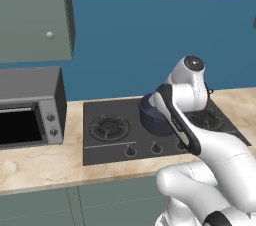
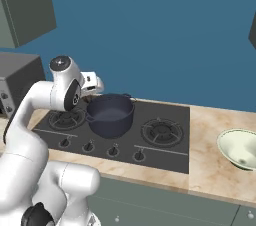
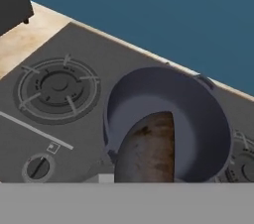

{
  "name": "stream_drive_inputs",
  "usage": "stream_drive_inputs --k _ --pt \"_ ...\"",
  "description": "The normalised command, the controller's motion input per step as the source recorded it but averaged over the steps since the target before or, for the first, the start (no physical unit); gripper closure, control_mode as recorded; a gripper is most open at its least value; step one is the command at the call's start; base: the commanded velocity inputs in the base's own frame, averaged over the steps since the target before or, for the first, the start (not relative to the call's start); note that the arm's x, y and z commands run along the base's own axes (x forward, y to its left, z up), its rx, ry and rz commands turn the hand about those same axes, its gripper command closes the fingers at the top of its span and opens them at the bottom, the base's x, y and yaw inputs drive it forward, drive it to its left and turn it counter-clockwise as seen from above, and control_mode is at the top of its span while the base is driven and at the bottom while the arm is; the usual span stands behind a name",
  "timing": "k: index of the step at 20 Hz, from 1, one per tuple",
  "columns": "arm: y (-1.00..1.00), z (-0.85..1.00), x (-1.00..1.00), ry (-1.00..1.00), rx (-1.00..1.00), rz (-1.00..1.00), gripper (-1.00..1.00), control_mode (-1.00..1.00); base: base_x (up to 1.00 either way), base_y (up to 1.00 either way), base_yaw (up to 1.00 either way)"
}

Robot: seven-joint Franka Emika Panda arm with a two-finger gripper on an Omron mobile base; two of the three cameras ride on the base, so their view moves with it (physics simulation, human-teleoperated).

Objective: Open the cabinet and move the ladle to the pot. Then close the cabinet.

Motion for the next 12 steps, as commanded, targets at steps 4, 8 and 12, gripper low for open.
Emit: stream_drive_inputs --k 4,8,12 --pt "0.00 -0.46 0.41 0.07 -0.04 0.00 1.00 -1.00 0.00 0.00 0.00" --pt "-0.02 -0.40 0.38 0.05 -0.01 -0.01 1.00 -1.00 0.00 0.00 0.00" --pt "0.00 -0.41 0.38 0.04 0.00 -0.01 1.00 -1.00 0.00 0.00 0.00"
